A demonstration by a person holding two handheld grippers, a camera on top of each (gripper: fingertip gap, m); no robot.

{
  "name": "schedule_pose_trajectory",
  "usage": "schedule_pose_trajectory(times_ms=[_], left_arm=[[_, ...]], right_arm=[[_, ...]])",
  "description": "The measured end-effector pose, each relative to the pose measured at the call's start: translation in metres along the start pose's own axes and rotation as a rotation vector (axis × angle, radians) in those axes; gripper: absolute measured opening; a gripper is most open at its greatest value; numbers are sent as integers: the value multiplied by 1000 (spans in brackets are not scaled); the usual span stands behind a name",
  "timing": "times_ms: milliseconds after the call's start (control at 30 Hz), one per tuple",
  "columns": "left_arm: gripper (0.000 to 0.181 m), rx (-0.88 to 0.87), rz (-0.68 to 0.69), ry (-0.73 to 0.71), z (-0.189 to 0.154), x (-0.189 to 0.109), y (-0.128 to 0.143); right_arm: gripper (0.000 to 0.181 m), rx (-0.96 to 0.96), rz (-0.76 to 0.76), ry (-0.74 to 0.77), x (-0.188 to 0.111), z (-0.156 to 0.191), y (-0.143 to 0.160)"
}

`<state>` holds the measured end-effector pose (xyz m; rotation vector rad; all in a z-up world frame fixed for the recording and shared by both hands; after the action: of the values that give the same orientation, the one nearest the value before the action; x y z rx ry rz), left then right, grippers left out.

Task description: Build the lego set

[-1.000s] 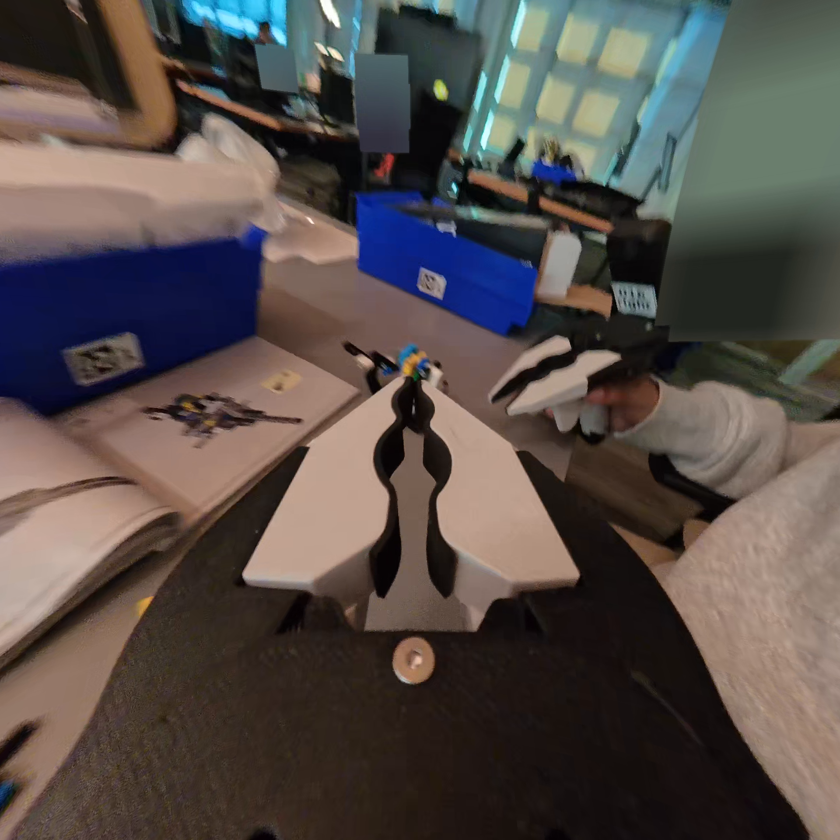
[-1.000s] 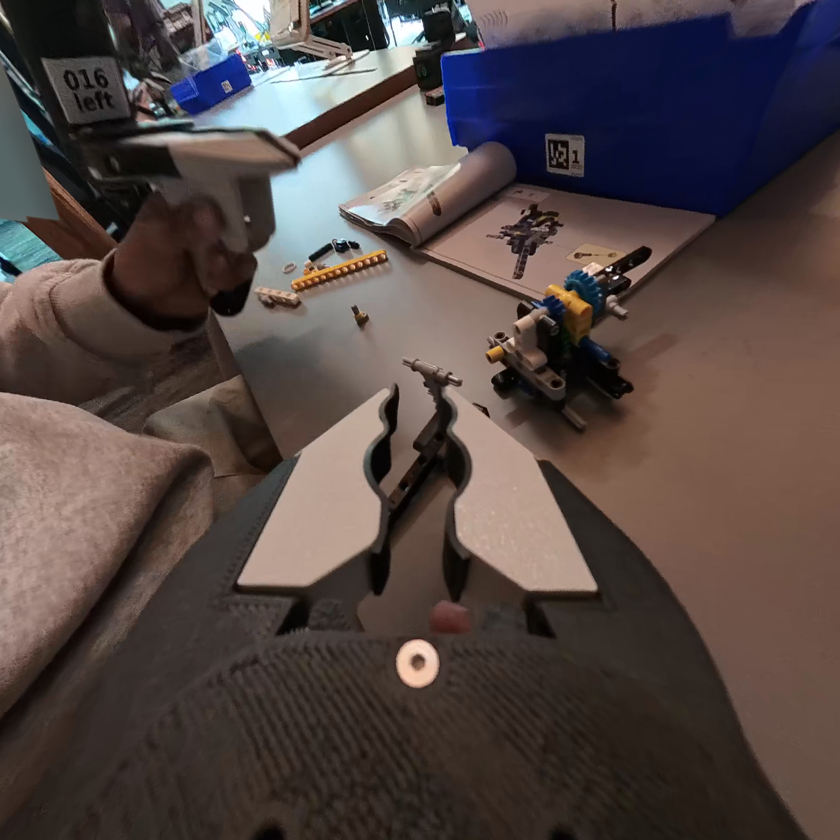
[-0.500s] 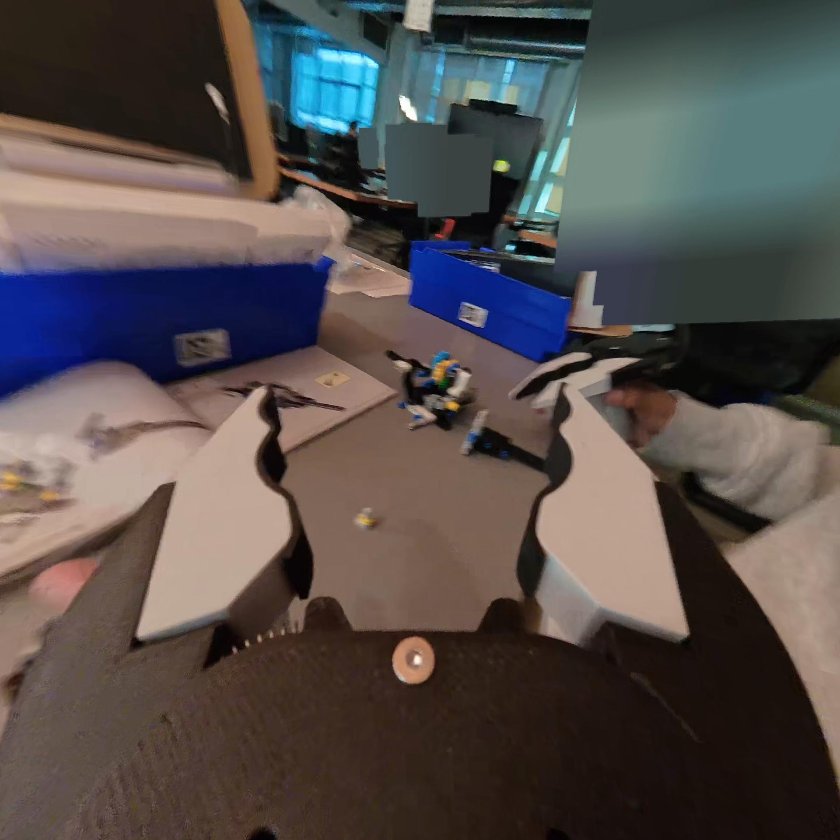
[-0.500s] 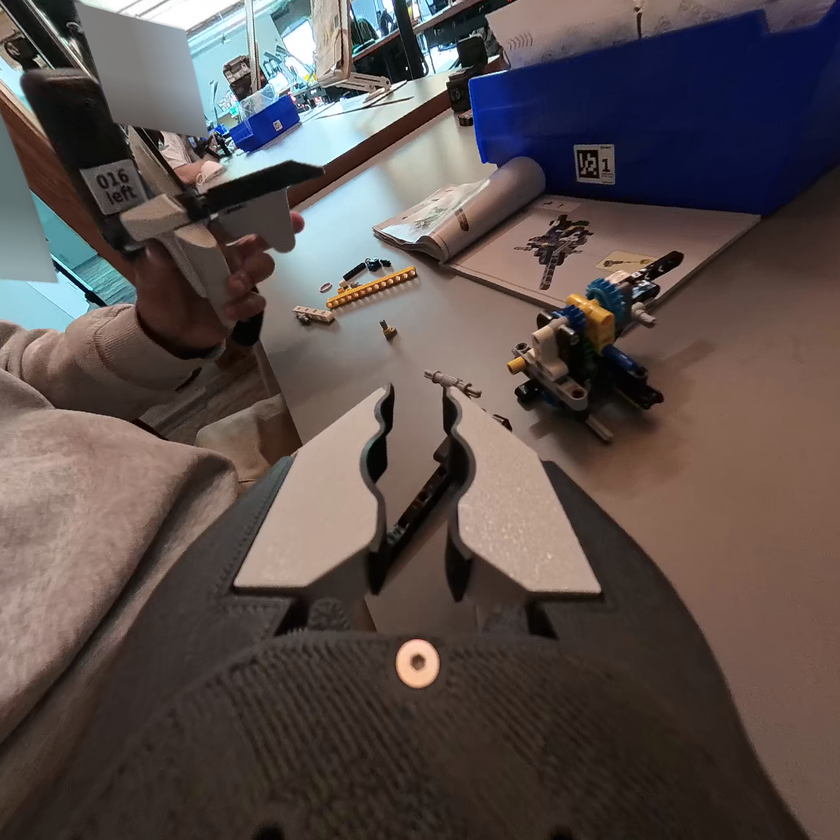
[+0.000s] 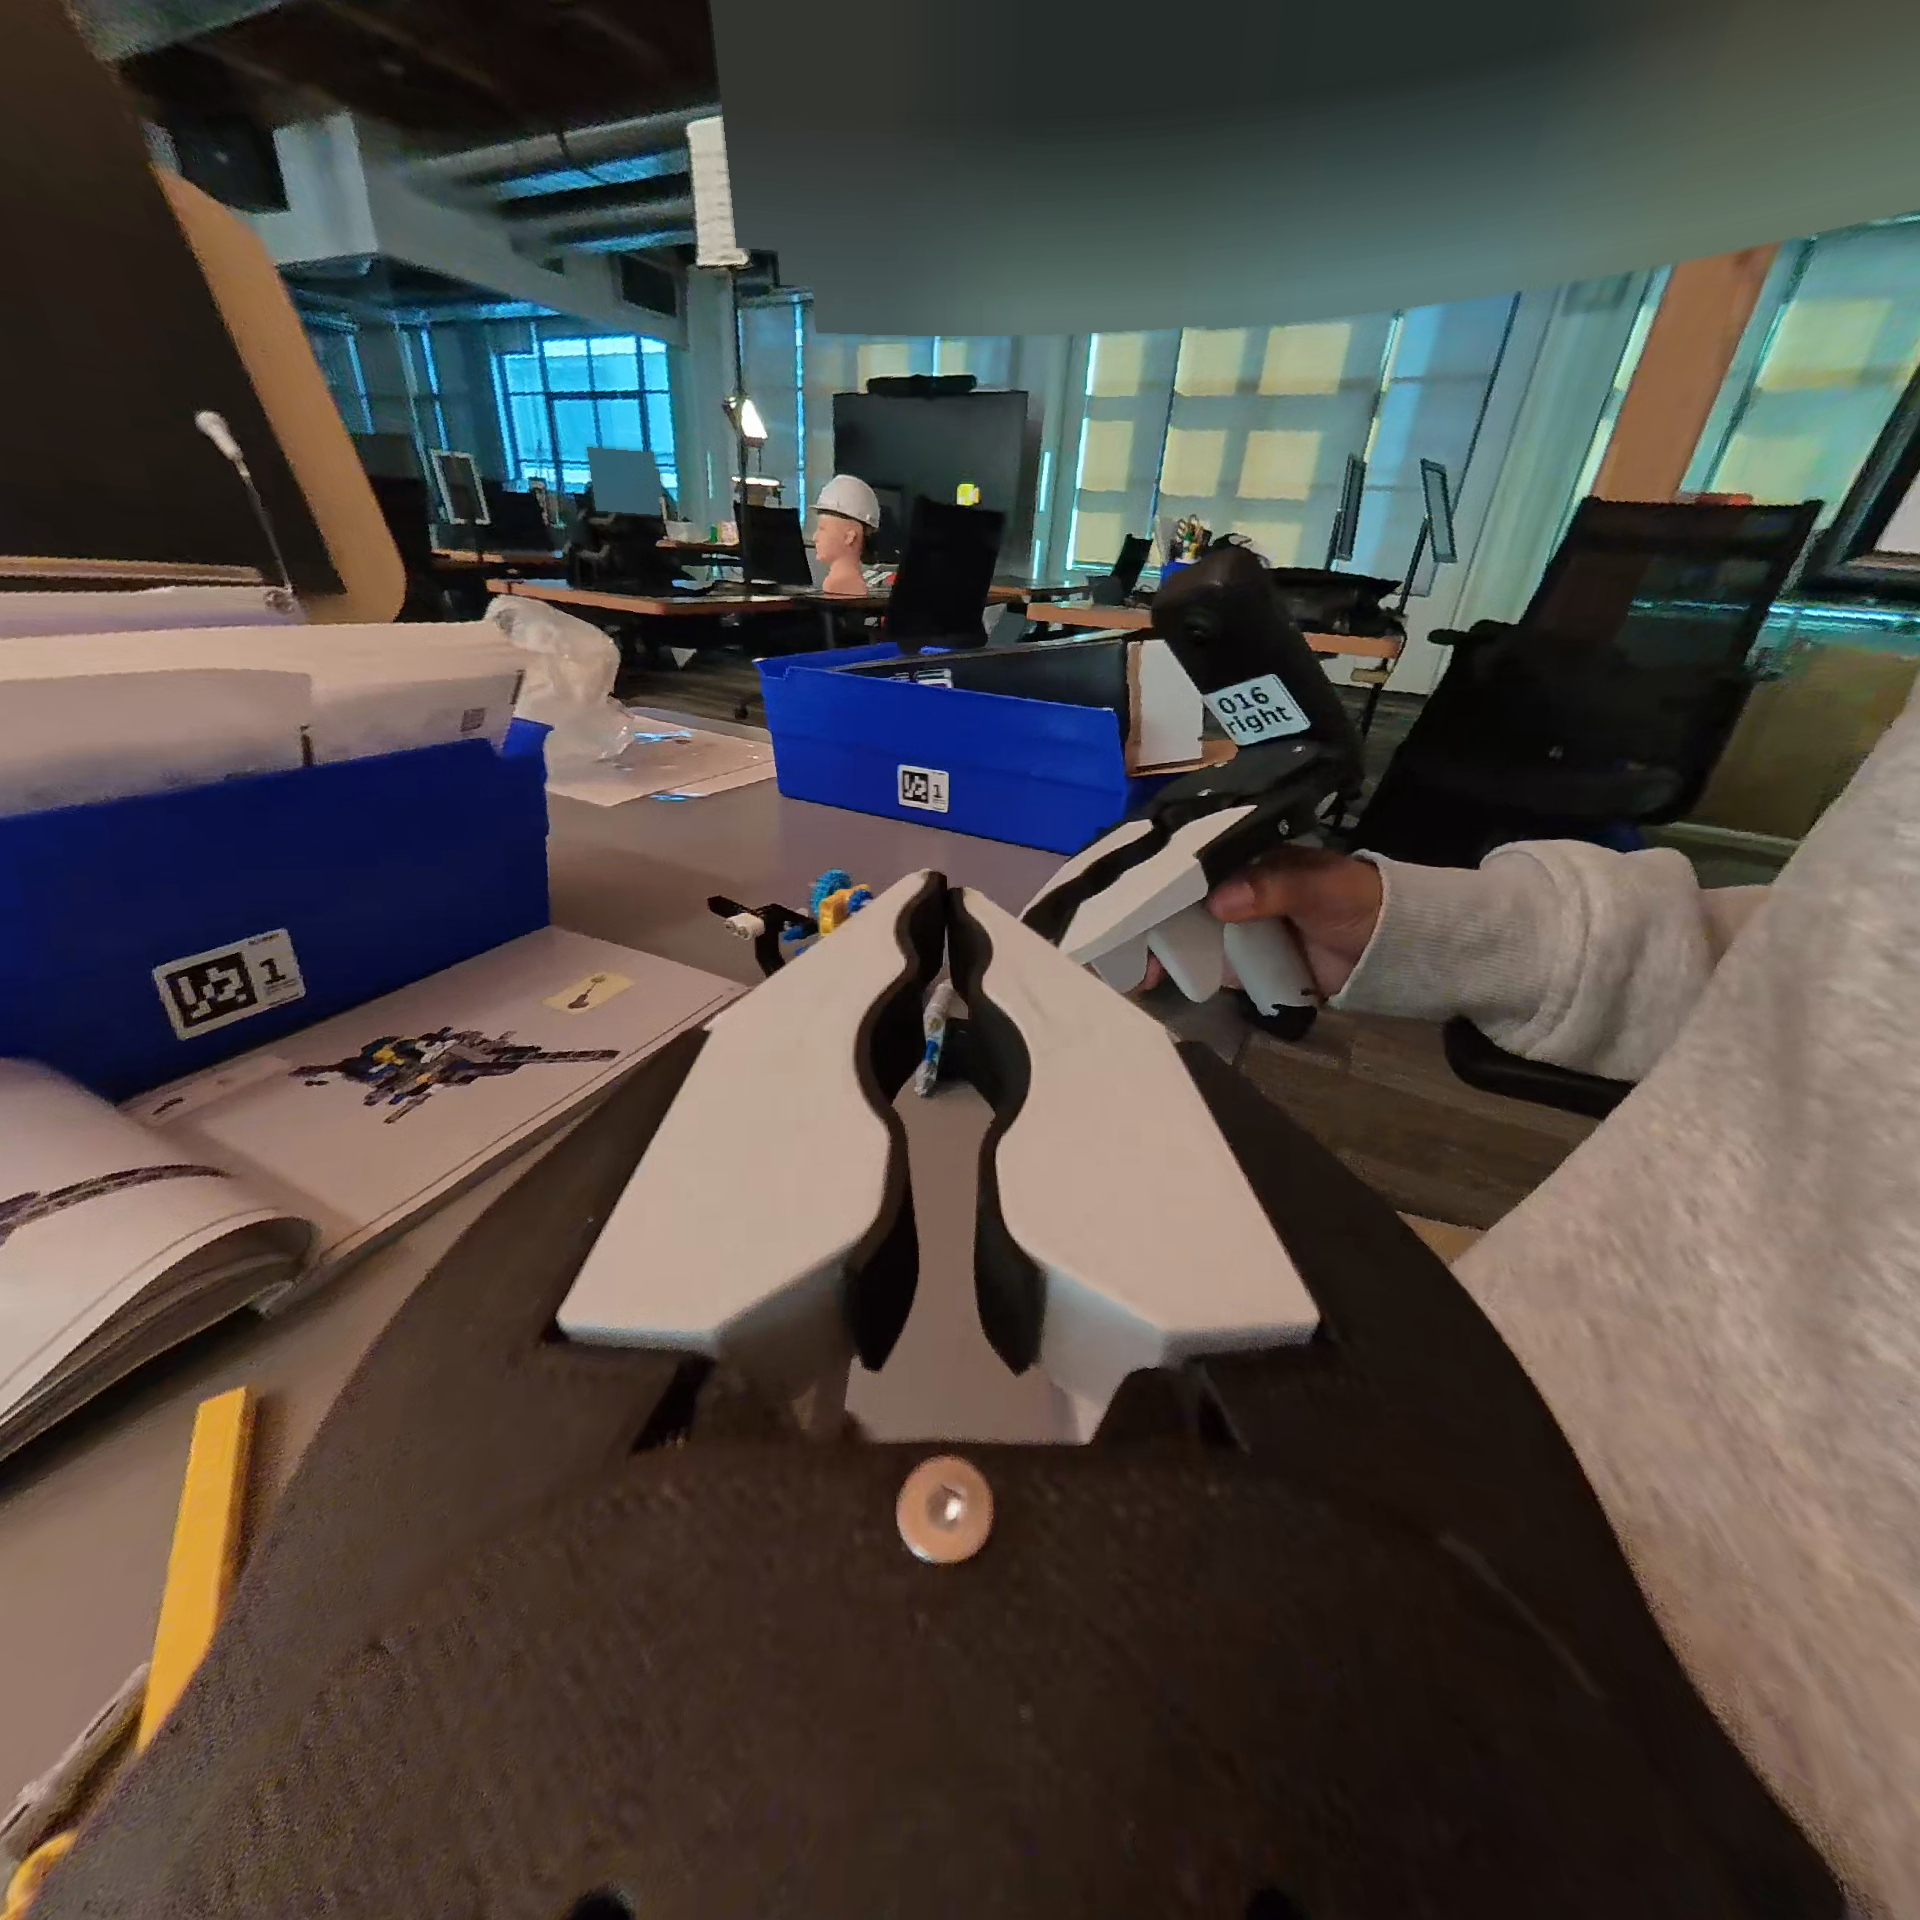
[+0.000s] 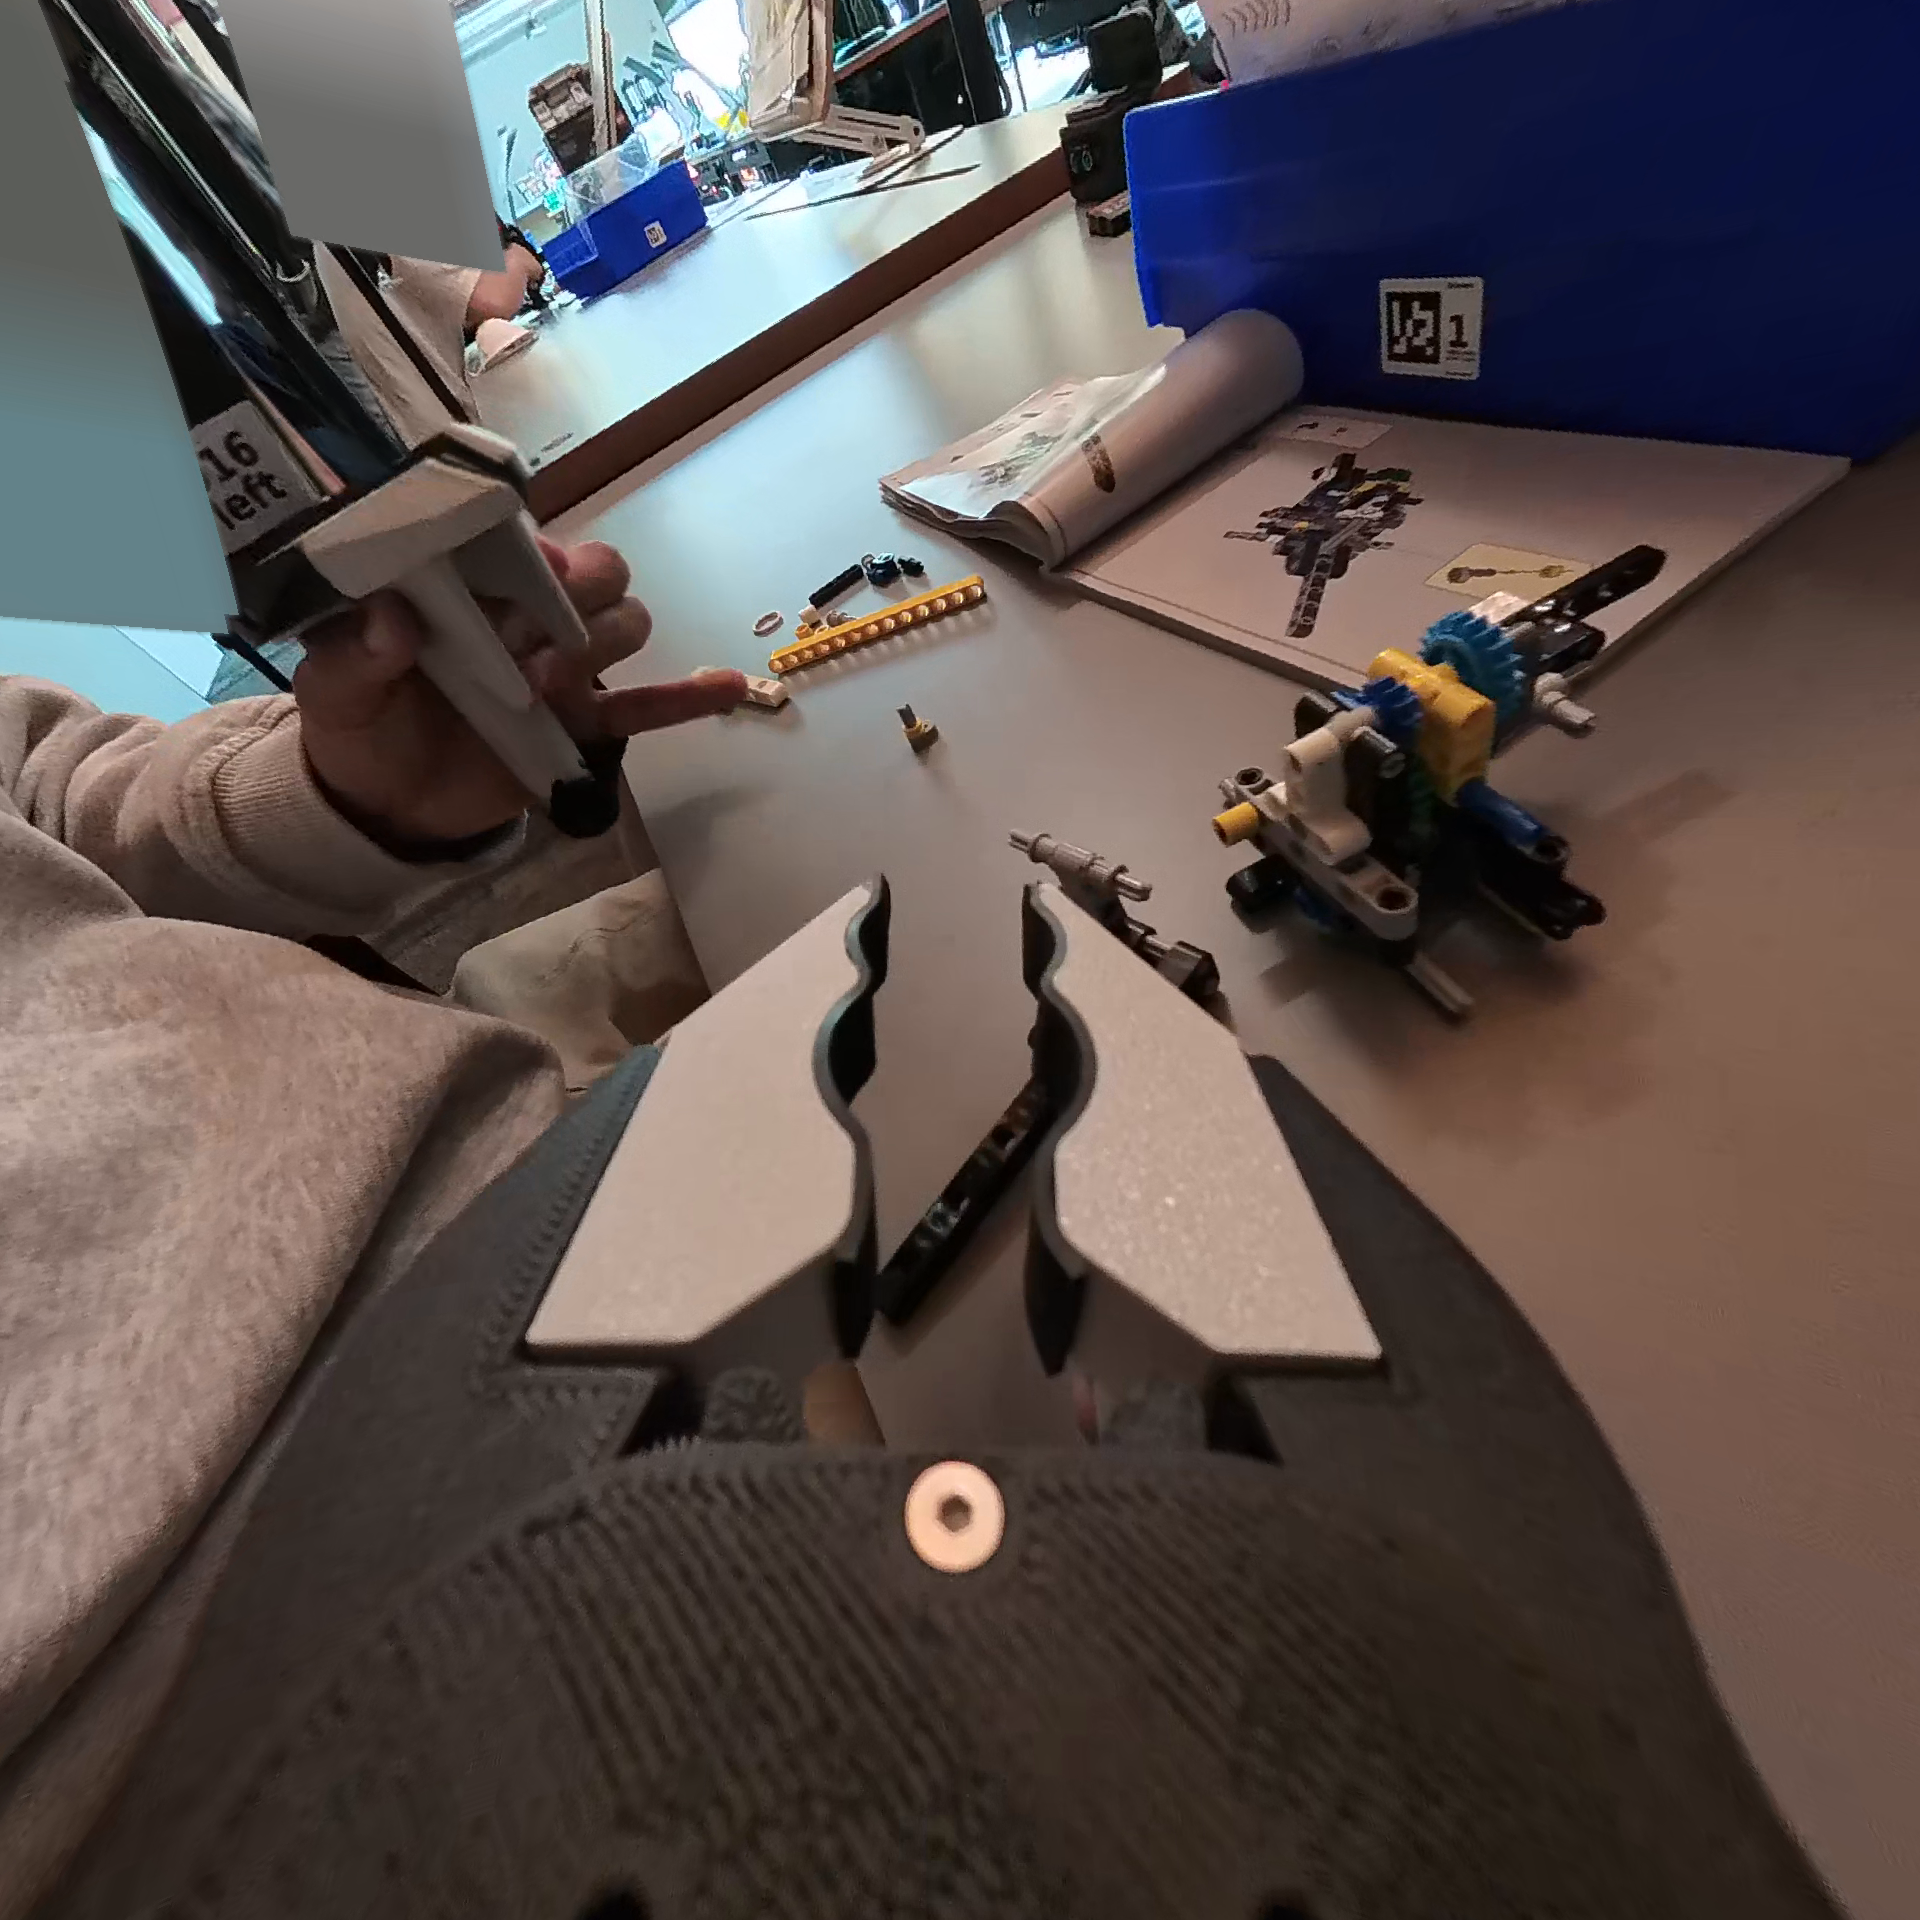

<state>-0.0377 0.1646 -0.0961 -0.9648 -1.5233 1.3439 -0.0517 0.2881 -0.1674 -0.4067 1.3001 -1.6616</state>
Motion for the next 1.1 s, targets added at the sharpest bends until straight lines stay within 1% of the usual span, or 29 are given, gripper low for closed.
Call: schedule_pose_trajectory(times_ms=[67,133,167,233,267,333,400,467,533,567,633,700,767,800,833,900,933,1000,1100], left_arm=[[0,10,5,-6,-4,4,3],[0,7,5,-71,0,8,3],[0,-24,2,-82,-2,10,2],[0,-99,102,-96,-3,13,11],[0,-112,121,-86,-5,15,12],[0,-103,117,-90,-6,15,14],[0,-77,186,-69,-9,17,26],[0,-77,210,-85,-8,18,31],[0,-99,236,-24,-18,19,37],[0,-116,227,-31,-18,19,38],[0,-147,186,-102,-9,18,36],[1,-157,148,-172,1,14,33],[32,-148,152,-164,1,12,32],[42,-154,192,-145,0,13,37],[57,-163,223,-125,-2,14,40],[74,-184,254,-97,-5,14,45],[78,-192,275,-111,-3,14,48],[78,-186,307,-127,1,13,54],[67,-132,351,-157,6,11,61]], right_arm=[[24,-2,0,0,0,0,0],[23,-4,-6,-3,0,1,-1],[23,-5,-8,-5,0,2,-1],[23,-8,-8,-11,1,3,-1],[23,-9,-9,-13,1,3,-1],[24,-13,-8,-16,2,4,-1],[25,-16,-9,-19,2,5,-1],[27,-18,-9,-19,3,6,-1],[29,-23,-9,-15,3,6,-1],[32,-26,-10,-10,3,6,-1],[37,-27,-17,0,3,5,-2],[49,-23,-29,24,3,2,-4],[55,-27,-30,34,3,1,-4],[55,-34,-33,31,3,2,-5],[55,-44,-37,29,2,3,-5],[55,-85,-35,52,0,2,-7],[54,-119,-24,84,-2,-1,-6],[50,-188,10,164,-6,-9,-4],[44,-242,80,211,-5,-15,5]])
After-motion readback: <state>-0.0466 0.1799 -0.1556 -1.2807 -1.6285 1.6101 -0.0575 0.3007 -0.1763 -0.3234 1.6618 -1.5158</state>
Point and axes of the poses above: each gripper's, where its closed fingertips meet, x out along the fingers, y out of its underside, z = x × y across the jaws, the point moved 1 cm from there along -x, back along the fingers, and after that the axes turned 1 degree about x, right-handed, at the moved point
